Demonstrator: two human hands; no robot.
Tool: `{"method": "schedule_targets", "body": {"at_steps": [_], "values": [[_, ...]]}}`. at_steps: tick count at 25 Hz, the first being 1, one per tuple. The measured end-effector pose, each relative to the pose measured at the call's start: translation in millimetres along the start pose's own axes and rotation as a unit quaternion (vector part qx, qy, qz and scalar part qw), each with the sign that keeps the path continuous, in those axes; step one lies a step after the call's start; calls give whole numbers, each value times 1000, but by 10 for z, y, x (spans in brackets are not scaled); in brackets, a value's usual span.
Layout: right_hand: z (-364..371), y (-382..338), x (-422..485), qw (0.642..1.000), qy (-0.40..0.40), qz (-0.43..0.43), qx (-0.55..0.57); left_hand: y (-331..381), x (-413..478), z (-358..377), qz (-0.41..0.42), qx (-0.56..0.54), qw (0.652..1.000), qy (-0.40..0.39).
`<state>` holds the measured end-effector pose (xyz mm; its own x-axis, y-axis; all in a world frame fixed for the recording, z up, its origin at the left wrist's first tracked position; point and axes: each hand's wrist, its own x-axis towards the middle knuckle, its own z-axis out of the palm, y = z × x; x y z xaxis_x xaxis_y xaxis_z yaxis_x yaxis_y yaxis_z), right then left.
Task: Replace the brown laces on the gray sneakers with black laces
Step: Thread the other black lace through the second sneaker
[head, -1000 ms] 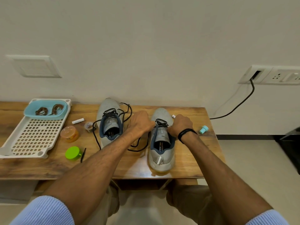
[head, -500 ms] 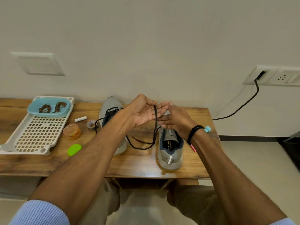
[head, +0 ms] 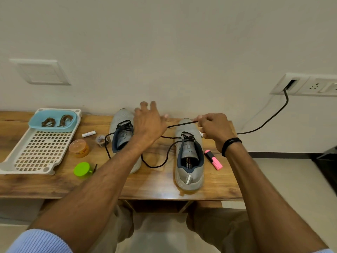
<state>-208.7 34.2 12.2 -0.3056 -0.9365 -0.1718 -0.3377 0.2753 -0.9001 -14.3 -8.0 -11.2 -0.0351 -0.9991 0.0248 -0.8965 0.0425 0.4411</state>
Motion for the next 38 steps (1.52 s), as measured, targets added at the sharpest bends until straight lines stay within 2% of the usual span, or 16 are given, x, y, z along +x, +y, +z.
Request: {"method": "schedule_targets", "body": {"at_steps": [2, 3, 4, 7, 9, 12, 14, 16, 20, 23, 26, 28, 29, 31, 34, 38], "values": [[69, -46, -61, 994, -93, 14, 51, 222, -49, 41, 112, -124, 983, -73], [92, -29, -56, 993, -103, 7, 51, 313, -85, 56, 125, -187, 968, -116], [104, -7, -40, 996, -84, 4, 42, 328, -83, 96, 119, -208, 963, -122], [57, 69, 9, 1000, 17, -4, -22, 238, 2, 147, 103, -95, 990, -36], [40, 91, 17, 999, 6, -12, -37, 230, -32, 180, 139, -31, 989, -27], [99, 85, 12, 998, -49, -3, -29, 290, -112, 225, 194, -92, 976, -49], [109, 90, 15, 999, -13, -6, -32, 307, -128, 202, 167, -123, 978, -35], [86, 104, 41, 1000, 23, -13, -10, 305, -126, 174, 147, -98, 984, -8], [125, 100, 27, 999, -51, 6, -4, 356, -178, 198, 190, -97, 977, -29], [145, 94, 20, 999, -29, 17, -20, 330, -145, 223, 164, -159, 973, -28], [97, 101, 56, 999, -12, 33, -8, 331, -164, 220, 146, -170, 974, -28], [69, 182, 69, 984, -34, 46, -167, 347, -185, 247, 145, -143, 979, -15], [69, 236, 72, 961, -57, 60, -264, 347, -187, 273, 143, -132, 981, -22], [84, 330, 112, 928, -88, 93, -349, 342, -191, 346, 144, -111, 981, -70], [79, 350, 187, 939, -83, 137, -305, 348, -232, 462, 137, -108, 978, -116], [99, 349, 162, 965, -88, 230, -96, 304, -244, 581, 96, -155, 975, -129]]}}
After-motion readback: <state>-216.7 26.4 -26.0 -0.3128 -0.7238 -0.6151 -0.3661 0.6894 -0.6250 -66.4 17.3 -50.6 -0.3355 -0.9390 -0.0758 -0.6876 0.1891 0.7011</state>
